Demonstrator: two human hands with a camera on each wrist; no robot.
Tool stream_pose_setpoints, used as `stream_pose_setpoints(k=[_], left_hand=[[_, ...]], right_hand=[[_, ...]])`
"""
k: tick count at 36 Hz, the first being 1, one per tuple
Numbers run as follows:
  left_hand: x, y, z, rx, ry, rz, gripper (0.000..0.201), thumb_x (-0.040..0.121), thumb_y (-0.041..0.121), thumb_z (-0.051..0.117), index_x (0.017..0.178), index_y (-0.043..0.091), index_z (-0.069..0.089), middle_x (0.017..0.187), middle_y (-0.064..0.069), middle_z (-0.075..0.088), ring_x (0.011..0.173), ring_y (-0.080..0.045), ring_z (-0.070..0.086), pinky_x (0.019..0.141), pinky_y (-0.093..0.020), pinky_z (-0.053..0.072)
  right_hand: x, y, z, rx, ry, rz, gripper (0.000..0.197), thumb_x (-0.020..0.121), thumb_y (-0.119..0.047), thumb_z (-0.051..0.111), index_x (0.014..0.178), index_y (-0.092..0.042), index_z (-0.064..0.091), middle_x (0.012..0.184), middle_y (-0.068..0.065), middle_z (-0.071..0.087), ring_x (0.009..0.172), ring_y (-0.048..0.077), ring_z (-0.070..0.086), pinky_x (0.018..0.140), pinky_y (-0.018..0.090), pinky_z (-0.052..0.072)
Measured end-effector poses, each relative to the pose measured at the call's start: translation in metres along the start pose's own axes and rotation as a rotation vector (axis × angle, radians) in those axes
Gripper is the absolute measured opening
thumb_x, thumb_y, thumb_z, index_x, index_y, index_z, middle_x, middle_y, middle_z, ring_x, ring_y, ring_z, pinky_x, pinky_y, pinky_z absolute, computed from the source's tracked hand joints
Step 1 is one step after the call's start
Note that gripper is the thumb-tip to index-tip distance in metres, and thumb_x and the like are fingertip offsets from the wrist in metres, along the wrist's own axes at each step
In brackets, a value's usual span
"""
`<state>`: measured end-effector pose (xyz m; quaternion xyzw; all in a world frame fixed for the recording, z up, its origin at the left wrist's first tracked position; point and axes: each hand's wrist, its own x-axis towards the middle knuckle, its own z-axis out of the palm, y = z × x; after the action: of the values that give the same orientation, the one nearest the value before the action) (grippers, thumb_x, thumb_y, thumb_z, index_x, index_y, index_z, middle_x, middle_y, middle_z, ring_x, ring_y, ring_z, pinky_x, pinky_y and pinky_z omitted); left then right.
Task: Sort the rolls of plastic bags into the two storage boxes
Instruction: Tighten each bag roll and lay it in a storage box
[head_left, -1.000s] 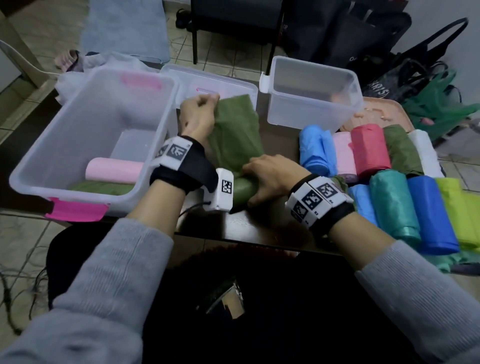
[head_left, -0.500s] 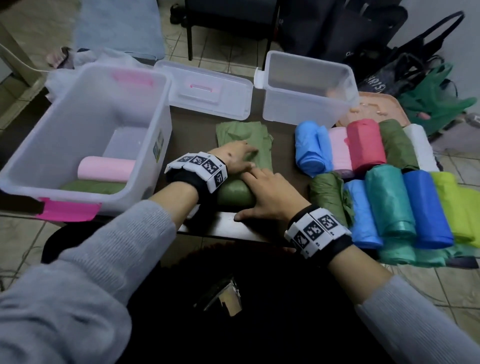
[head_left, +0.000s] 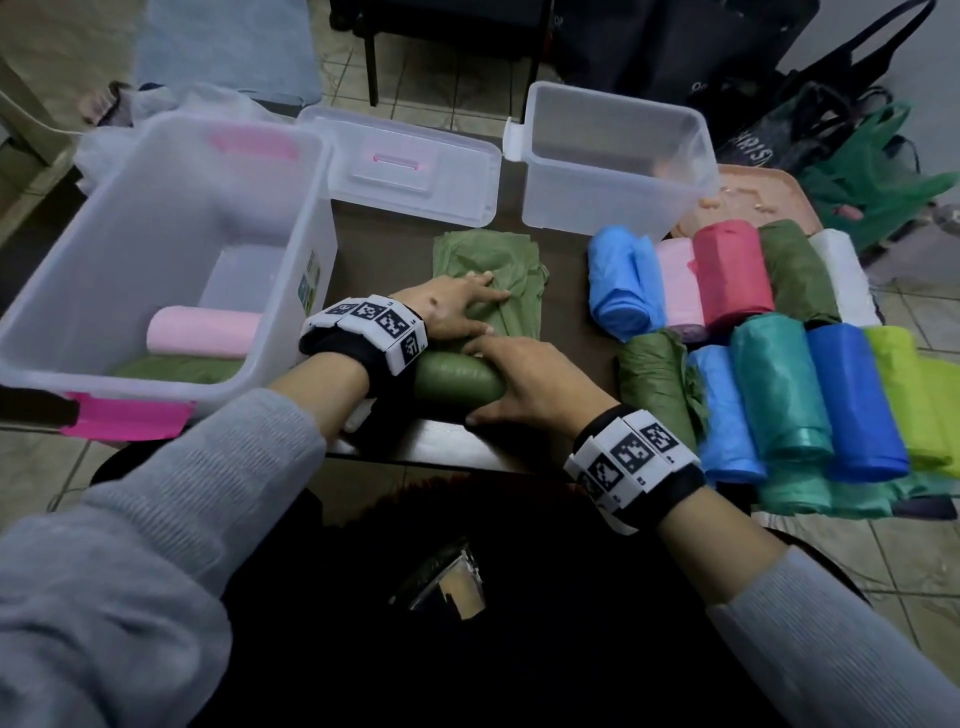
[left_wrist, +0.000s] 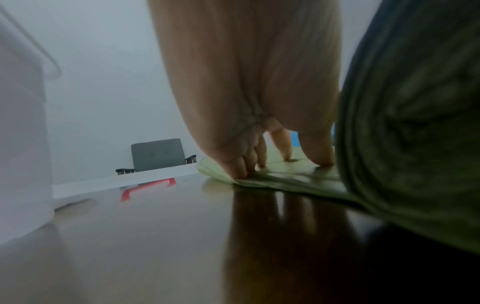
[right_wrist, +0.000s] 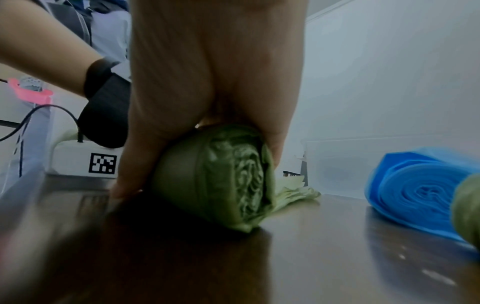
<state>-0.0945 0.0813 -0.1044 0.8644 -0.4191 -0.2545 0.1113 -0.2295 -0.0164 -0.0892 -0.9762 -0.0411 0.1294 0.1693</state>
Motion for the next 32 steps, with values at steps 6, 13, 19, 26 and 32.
stream_pose_setpoints(k=[6,13,19,26,32], left_hand=[[-0.010,0.005,-0.003,-0.115,0.217,0.002,0.059,0.088,0.017,0.064,0.142,0.021,0.040,0.155,-0.008,0.025,0.142,-0.023,0.025,0.114,-0.029,0.016],[-0.046,0.028,-0.014,-0.247,0.358,-0.158,0.014,0.086,0.013,0.066,0.099,0.012,0.072,0.098,-0.005,0.069,0.097,-0.017,0.063,0.087,-0.025,0.048],[-0.070,0.033,-0.014,-0.213,0.270,-0.186,0.024,0.086,0.004,0.059,0.098,0.019,0.074,0.100,-0.003,0.070,0.100,-0.018,0.064,0.091,-0.031,0.050],[-0.070,0.027,-0.013,-0.153,0.094,-0.196,0.061,0.070,0.027,0.081,0.126,0.019,0.058,0.121,-0.007,0.062,0.111,-0.022,0.058,0.089,-0.028,0.046],[-0.058,0.025,-0.013,-0.112,0.064,-0.205,0.068,0.062,0.019,0.086,0.123,0.016,0.056,0.122,-0.008,0.058,0.112,-0.024,0.054,0.090,-0.033,0.046]], right_hand=[[0.004,0.002,-0.008,0.095,0.007,0.090,0.069,0.058,-0.049,0.084,0.111,-0.015,0.054,0.108,0.003,0.062,0.098,0.024,0.058,0.078,0.032,0.042],[0.010,0.010,-0.016,0.052,-0.036,0.110,0.067,0.065,-0.057,0.075,0.113,-0.012,0.062,0.094,0.002,0.046,0.094,0.016,0.041,0.085,0.034,0.040],[0.018,0.016,-0.030,0.175,-0.135,0.105,0.063,0.070,-0.047,0.077,0.122,-0.017,0.060,0.093,-0.005,0.056,0.088,0.012,0.053,0.072,0.023,0.036],[0.030,0.025,-0.037,0.235,-0.108,0.170,0.050,0.072,-0.044,0.076,0.108,-0.014,0.059,0.100,-0.001,0.058,0.096,0.016,0.055,0.074,0.023,0.036],[0.026,0.022,-0.032,0.134,0.042,0.139,0.054,0.078,-0.044,0.070,0.121,-0.012,0.060,0.121,0.011,0.051,0.117,0.023,0.044,0.094,0.028,0.035]])
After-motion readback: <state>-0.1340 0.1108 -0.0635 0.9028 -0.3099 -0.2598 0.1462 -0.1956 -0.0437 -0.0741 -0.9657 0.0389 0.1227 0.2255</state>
